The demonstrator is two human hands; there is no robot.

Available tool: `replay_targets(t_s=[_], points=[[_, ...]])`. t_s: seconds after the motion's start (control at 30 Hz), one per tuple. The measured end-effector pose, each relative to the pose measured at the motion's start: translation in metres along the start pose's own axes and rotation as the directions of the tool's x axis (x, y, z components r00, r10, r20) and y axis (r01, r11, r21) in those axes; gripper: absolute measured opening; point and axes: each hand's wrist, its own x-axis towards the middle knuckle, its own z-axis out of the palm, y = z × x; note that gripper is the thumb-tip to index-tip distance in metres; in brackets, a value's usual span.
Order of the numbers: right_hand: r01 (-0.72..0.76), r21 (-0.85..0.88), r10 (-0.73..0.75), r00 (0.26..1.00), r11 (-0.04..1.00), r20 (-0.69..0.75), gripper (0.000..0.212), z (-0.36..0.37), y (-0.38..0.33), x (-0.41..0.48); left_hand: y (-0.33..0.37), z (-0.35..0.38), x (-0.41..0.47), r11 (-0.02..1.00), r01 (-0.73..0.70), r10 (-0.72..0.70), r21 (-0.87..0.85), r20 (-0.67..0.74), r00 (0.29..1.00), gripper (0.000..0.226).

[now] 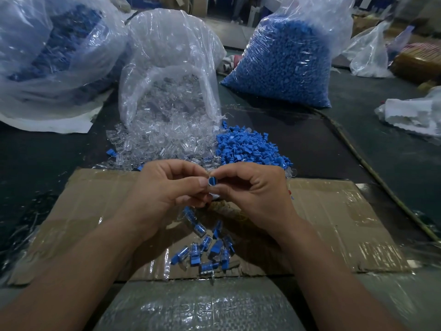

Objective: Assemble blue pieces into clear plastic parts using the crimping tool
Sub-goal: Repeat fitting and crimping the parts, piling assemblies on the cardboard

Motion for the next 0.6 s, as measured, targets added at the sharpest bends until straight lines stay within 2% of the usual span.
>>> replay_targets(t_s=[0.17,0.37,0.43,0.5,0.6], points=[[0.093,-0.085,-0.092,0.996,0.992,0.008,0.020,0.001,0.000,0.001,-0.002,0.001,0.002,0.999,0.013,-0.012,0.038,-0.018,1.000,0.009],[0.113,-0.101,-0.112,0.994,0.988,0.019,0.020,0.001,-0.001,0.001,-0.006,0.000,0.003,0.996,-0.020,0.021,0.087,-0.017,1.000,0.008],[0.045,-0.111,-0.039,0.998,0.993,0.052,0.024,-0.001,-0.002,0.001,-0.007,-0.001,0.003,0.996,-0.034,0.037,0.088,-0.030,0.999,0.008],[-0.112,-0.136,0.123,0.990,0.984,0.072,0.030,-0.006,-0.001,0.003,-0.007,-0.003,0.004,0.994,-0.053,0.059,0.092,-0.063,0.996,0.008],[-0.326,-0.193,0.347,0.934,0.925,0.088,0.027,-0.021,0.005,0.004,-0.005,-0.009,0.005,0.995,-0.066,0.075,0.077,-0.121,0.990,0.009]])
